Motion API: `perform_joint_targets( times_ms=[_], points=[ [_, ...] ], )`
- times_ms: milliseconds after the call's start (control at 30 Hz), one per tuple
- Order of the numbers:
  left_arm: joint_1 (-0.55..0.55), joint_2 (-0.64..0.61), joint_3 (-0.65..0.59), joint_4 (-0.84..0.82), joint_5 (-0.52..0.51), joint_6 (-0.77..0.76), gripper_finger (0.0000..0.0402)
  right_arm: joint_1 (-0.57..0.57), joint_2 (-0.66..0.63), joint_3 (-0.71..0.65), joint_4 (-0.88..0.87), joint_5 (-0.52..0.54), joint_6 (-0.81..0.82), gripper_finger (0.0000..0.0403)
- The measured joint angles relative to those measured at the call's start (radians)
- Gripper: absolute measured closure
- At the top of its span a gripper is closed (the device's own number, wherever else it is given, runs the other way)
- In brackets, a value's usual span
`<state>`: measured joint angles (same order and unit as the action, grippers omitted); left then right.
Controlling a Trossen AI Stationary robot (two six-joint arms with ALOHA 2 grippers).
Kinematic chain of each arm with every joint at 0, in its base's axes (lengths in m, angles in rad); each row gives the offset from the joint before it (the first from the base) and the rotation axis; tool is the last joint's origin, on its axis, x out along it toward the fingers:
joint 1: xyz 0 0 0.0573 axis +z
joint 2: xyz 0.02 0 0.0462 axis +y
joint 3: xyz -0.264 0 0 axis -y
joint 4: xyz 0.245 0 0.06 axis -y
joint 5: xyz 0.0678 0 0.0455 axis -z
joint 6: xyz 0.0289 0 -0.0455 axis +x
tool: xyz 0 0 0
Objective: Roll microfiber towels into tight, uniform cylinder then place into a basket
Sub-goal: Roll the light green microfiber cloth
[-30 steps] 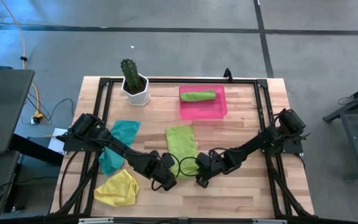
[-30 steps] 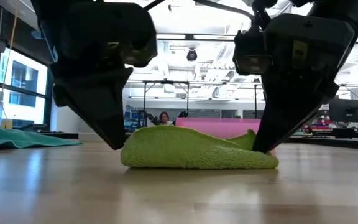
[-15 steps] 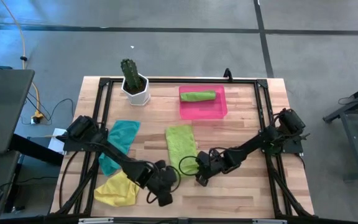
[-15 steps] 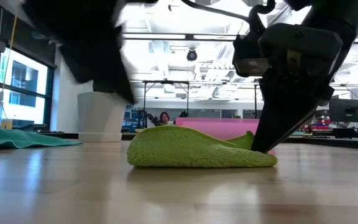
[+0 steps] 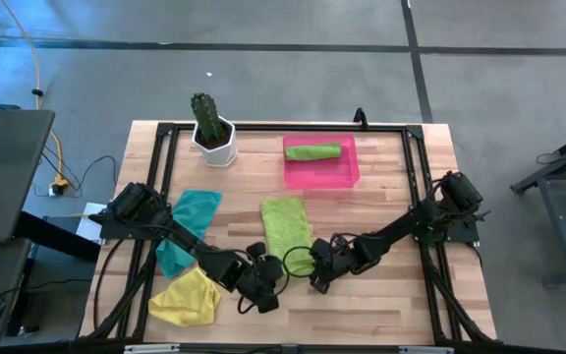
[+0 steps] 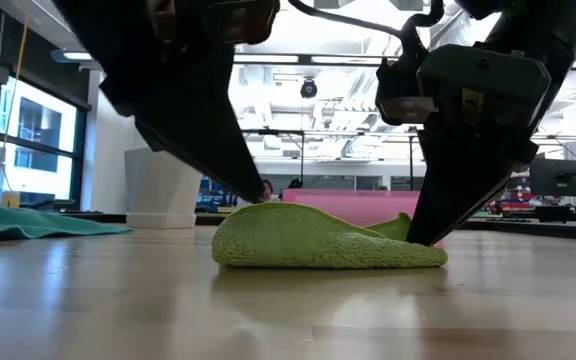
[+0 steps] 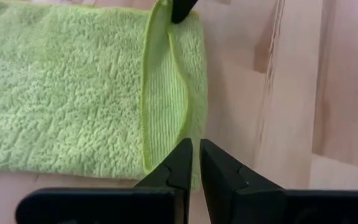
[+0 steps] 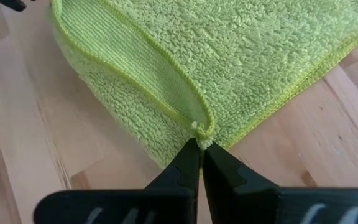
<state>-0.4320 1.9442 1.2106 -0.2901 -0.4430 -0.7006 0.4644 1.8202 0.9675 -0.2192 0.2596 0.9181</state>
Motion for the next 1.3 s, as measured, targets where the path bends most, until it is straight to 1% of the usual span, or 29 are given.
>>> perform_joint_targets(
  times_ms=[300, 467, 600, 733, 900, 1000, 1133, 1300],
  points=[
    [-0.008, 0.002, 0.0, 0.037, 0.005, 0.085, 0.0378, 0.0, 0.0, 0.0, -0.002, 0.015, -0.001, 0.0401],
    [0.006, 0.045, 0.001, 0.079, -0.001, 0.083, 0.0378, 0.0, 0.0, 0.0, -0.003, 0.022, -0.002, 0.0401],
    [0.016, 0.073, 0.001, 0.07, -0.007, 0.079, 0.0378, 0.0, 0.0, 0.0, -0.01, 0.022, -0.002, 0.0401],
    [0.019, 0.075, 0.001, 0.056, -0.046, 0.057, 0.0378, 0.0, 0.0, 0.0, -0.011, 0.022, -0.002, 0.0401],
    [0.019, 0.074, 0.001, 0.035, -0.047, 0.052, 0.0378, 0.0, 0.0, 0.0, -0.015, 0.022, -0.002, 0.0401],
    [0.019, 0.074, 0.001, -0.008, -0.039, 0.008, 0.0378, 0.0, 0.0, 0.0, -0.018, 0.022, -0.033, 0.04],
    [0.019, 0.074, 0.001, -0.036, -0.032, -0.011, 0.0378, 0.0, 0.0, 0.0, -0.018, 0.021, -0.113, 0.0387],
    [0.019, 0.078, 0.001, -0.033, -0.011, -0.005, 0.0378, 0.0, -0.004, 0.0, -0.025, 0.012, -0.162, 0.0352]
  ],
)
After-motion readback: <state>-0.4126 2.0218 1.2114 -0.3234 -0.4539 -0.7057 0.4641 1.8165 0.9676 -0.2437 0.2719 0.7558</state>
